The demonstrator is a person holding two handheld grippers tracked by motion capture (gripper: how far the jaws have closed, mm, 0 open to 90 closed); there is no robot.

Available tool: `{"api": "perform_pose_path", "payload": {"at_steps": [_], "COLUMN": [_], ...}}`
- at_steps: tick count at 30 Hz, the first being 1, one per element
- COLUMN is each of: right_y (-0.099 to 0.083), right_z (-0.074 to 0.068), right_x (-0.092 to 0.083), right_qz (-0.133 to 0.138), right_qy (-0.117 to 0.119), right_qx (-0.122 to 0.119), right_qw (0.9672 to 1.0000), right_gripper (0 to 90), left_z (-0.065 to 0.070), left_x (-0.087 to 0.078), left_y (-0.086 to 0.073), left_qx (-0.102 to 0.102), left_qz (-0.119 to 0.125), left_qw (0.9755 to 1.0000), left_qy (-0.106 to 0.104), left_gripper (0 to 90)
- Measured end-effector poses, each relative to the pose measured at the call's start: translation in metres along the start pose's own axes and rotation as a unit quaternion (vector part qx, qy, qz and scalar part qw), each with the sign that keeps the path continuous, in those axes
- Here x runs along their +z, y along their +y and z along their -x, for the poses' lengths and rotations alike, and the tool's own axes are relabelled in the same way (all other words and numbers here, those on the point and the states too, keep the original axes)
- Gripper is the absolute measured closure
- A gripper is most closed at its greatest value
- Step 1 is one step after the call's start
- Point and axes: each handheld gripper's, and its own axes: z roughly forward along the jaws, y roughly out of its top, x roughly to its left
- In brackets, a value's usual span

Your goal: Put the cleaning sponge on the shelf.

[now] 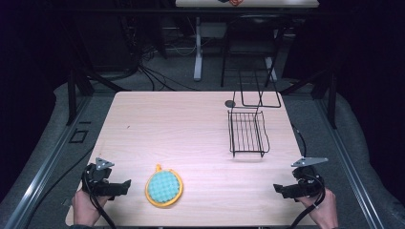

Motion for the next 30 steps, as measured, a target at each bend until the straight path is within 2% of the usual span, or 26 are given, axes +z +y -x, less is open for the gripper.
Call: {"api": "perform_pose_path", "payload": {"at_steps": [10, 14, 17, 20, 24, 25, 30], "right_y": [0.01, 0.02, 0.025, 0.036, 0.051, 0.051, 0.072], "right_z": [-0.02, -0.035, -0.042, -0.057, -0.072, -0.072, -0.094], "right_x": [0.005, 0.009, 0.011, 0.015, 0.021, 0.021, 0.036], "right_qz": [-0.006, -0.008, -0.008, -0.004, 0.002, 0.002, -0.002], "right_qy": [0.016, 0.028, 0.035, 0.048, 0.065, 0.065, 0.092], "right_qx": [-0.029, -0.052, -0.059, -0.08, -0.091, -0.091, -0.118], "right_qw": [0.9994, 0.9982, 0.9976, 0.9957, 0.9937, 0.9937, 0.9888], "right_gripper": [6.7, 6.7, 6.8, 6.8, 6.8, 6.8, 7.0], "left_z": [0.0, 0.0, 0.0, 0.0, 0.001, 0.001, 0.002], "left_x": [0.0, 0.0, 0.0, -0.001, -0.001, -0.001, 0.0], "left_y": [0.0, 0.0, 0.0, 0.001, 0.0, 0.0, 0.001], "left_qx": [0.002, -0.001, -0.002, -0.004, -0.003, -0.003, -0.002], "left_qz": [-0.003, -0.004, -0.002, 0.001, -0.003, -0.003, -0.004], "left_qw": [1.0, 1.0, 1.0, 0.9999, 0.9999, 0.9999, 0.9999], "left_qy": [-0.005, -0.006, -0.009, -0.011, -0.011, -0.011, -0.013], "left_gripper": [0.1, 0.1, 0.1, 0.1, 0.1, 0.1, 0.1]}}
